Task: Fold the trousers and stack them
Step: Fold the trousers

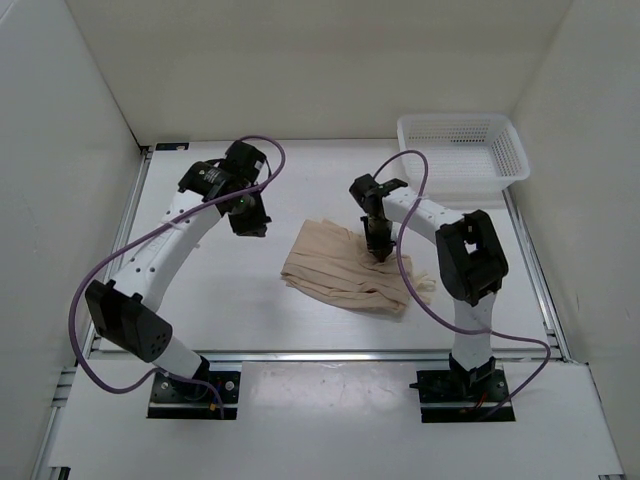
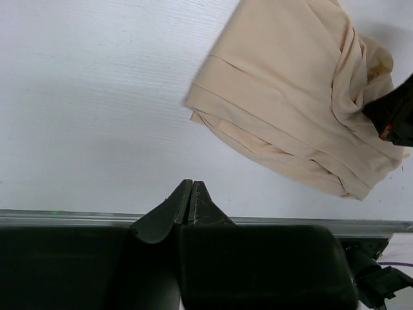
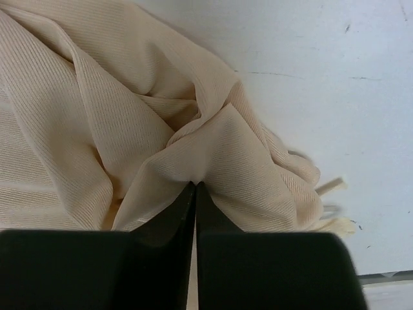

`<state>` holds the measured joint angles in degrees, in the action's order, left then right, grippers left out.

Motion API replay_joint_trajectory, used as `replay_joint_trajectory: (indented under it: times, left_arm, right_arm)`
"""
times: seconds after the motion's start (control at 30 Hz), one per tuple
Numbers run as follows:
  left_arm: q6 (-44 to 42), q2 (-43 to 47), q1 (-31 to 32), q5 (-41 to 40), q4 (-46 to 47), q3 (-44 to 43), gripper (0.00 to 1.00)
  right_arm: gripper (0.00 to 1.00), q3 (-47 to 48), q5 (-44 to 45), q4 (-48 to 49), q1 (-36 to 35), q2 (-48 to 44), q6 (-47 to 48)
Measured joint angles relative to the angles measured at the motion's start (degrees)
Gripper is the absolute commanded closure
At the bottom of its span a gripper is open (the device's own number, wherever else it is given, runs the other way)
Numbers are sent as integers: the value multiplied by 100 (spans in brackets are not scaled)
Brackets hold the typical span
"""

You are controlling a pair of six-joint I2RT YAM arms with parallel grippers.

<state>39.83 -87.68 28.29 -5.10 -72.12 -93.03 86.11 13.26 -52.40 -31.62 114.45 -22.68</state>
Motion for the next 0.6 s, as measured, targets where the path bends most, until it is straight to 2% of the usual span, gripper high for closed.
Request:
replay_joint_trajectory:
  times: [0.13,0.23,0.4,0.53,0.57,0.6]
  left_arm:
    - [-83,44,-219,-31,-44,0,85]
    - [-131,87,-282,-33,-61,0,85]
    - [-173,138,-302,-33,-83,0,85]
    - [-203,138,-302,-31,-83,0,85]
    - [-216,138,-302,-28,-79,0,83]
    - [-236,136,-302,-28,-76,0,81]
  right_arm:
    - [100,-4,79,7,59,-101,-133]
    - [100,-192,146,72,229,-527,-264]
    - [100,-538,243,188,935,-1569,-498]
    - [100,-584,297,328,1451,-1749,-656]
    - [92,-599,289,369,1513,-1700,-684]
    - [67,-619,271,396,1556,-1639,-715]
